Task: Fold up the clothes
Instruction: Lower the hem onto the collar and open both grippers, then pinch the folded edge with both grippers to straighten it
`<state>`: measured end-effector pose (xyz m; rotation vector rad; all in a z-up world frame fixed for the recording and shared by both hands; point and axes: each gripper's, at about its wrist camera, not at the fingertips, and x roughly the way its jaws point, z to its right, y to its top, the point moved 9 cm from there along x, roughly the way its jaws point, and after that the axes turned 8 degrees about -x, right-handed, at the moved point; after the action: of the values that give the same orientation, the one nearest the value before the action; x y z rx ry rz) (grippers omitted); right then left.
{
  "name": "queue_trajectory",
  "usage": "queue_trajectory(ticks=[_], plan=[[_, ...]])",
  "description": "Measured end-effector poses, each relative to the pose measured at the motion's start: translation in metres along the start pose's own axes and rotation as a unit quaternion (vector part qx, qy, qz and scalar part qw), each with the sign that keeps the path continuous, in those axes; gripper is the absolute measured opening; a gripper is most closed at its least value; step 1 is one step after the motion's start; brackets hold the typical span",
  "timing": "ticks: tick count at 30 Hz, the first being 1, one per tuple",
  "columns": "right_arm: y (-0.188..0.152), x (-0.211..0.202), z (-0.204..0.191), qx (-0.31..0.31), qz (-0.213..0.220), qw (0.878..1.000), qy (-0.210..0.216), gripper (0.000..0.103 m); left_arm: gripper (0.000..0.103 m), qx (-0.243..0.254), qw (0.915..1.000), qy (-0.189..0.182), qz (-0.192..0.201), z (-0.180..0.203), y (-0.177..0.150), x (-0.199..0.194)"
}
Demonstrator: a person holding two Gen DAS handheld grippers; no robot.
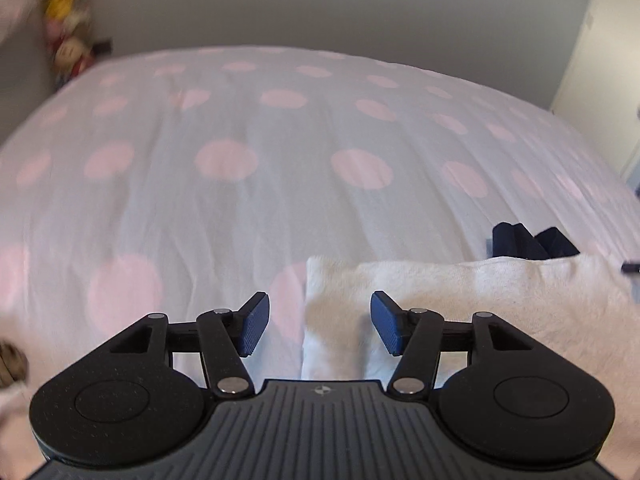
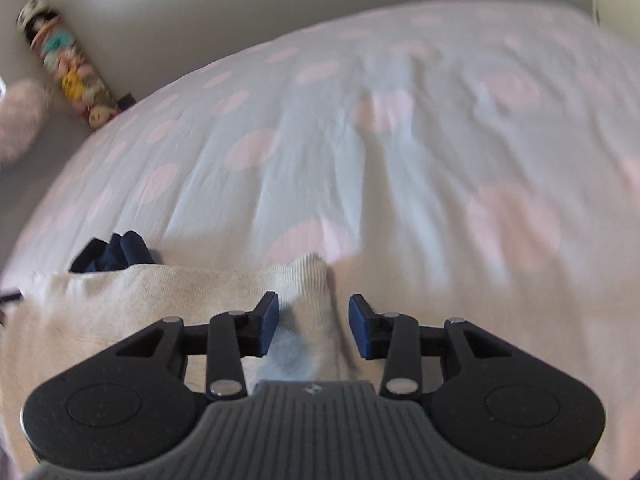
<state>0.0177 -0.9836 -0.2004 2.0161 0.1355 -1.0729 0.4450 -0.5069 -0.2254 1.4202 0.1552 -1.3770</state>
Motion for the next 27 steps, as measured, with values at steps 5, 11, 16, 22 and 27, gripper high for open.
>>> queue_trajectory(ticks=[5,11,16,22,27], plan=[[-0.006,-0.001,-0.004,0.039,0.005,0.999,0.028,0.028,0.046,-0.067,0.9974,-0.022,-0.016,-0.014,-0.012,0.010],[0.006,-0.033,-0.024,-0.017,0.053,0.998,0.011,0.018,0.007,-0.028,0.9986,-0.035,0.030,0.004,-0.002,-0.012],[0.028,-0.066,-0.039,-0.056,0.104,0.993,-0.003,0.017,0.007,-0.009,0.9952,-0.036,0.091,0.012,0.013,-0.048],[0.046,-0.060,-0.036,-0.069,0.113,0.991,-0.035,0.017,0.007,0.003,0.9957,-0.014,0.091,0.012,0.018,-0.038],[0.039,-0.021,-0.026,-0.071,0.083,0.992,-0.067,0.017,0.007,0.005,0.9979,0.015,0.062,0.006,0.009,-0.004]])
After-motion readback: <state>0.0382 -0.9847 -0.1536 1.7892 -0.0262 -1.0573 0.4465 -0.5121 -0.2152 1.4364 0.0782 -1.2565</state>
